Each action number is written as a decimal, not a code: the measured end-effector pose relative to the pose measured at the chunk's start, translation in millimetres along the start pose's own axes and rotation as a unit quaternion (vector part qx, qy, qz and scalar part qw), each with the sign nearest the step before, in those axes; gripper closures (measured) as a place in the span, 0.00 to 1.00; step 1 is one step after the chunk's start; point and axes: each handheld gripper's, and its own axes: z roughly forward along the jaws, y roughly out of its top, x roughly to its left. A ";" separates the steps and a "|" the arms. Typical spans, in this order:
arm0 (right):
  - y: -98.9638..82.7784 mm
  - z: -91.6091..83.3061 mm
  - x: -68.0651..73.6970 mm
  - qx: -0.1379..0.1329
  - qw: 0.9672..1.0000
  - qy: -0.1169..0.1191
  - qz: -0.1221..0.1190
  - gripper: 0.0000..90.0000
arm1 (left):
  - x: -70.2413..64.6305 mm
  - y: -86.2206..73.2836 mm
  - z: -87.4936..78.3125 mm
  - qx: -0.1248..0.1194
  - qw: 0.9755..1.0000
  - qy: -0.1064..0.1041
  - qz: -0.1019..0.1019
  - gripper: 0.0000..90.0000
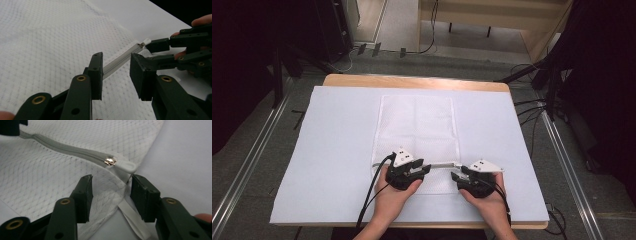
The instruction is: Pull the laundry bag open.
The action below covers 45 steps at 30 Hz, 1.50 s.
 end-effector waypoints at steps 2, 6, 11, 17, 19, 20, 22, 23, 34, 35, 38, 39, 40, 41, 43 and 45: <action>0.1 0.6 4.5 0.004 1.000 -0.016 -0.016 0.67 | -3.0 1.6 4.3 0.001 1.000 -0.004 0.000 0.74; 0.3 0.6 4.4 0.005 1.000 -0.021 -0.011 0.78 | -8.6 3.5 12.8 0.011 1.000 -0.012 0.009 0.75; 0.4 0.2 -3.4 -0.001 1.000 -0.014 0.022 0.98 | -19.9 7.6 29.1 0.022 0.999 -0.030 0.013 0.79; 0.7 -1.3 1.3 -0.011 1.000 -0.017 0.004 1.00 | -25.9 13.3 49.2 0.034 0.999 -0.039 0.003 0.78; 0.9 -3.4 3.9 -0.022 1.000 -0.017 0.000 1.00 | -23.2 15.0 51.1 0.029 0.998 -0.057 -0.028 0.68; 1.2 -3.7 5.5 -0.024 1.000 -0.020 -0.004 1.00 | -23.1 16.5 51.2 0.026 0.997 -0.057 -0.038 0.63; 1.9 -3.9 8.4 -0.027 0.999 -0.021 -0.012 1.00 | -22.9 21.0 51.1 0.021 0.997 -0.049 -0.049 0.59; 2.3 -4.0 9.9 -0.028 0.999 -0.019 -0.011 1.00 | -22.9 21.0 51.1 0.021 0.997 -0.049 -0.049 0.56; 3.4 -6.3 22.0 -0.045 0.998 -0.021 -0.028 1.00 | -36.7 36.2 61.8 0.043 0.996 0.005 -0.076 0.48; 3.7 -6.8 22.8 -0.045 0.998 -0.020 -0.030 1.00 | -36.5 36.3 62.4 0.045 0.996 0.008 -0.077 0.48; 4.1 -8.1 24.0 -0.047 0.998 -0.020 -0.034 1.00 | -35.2 35.8 61.8 0.053 0.996 0.010 -0.073 0.53; 3.9 -8.7 23.6 -0.047 0.998 -0.021 -0.034 1.00 | -34.8 36.4 59.4 0.055 0.996 0.001 -0.075 0.56; 3.9 -9.0 23.2 -0.047 0.998 -0.021 -0.034 1.00 | -35.0 36.9 57.9 0.055 0.996 -0.003 -0.075 0.58; 3.9 -9.0 23.2 -0.047 0.998 -0.021 -0.034 1.00 | -35.0 36.9 57.9 0.055 0.996 -0.003 -0.075 0.60; 4.2 -8.8 22.5 -0.049 0.998 -0.024 -0.034 1.00 | -35.0 37.7 55.0 0.052 0.996 -0.011 -0.076 0.62; 4.6 -8.9 22.3 -0.050 0.998 -0.025 -0.033 1.00 | -33.1 38.1 52.1 0.052 0.995 -0.019 -0.079 0.64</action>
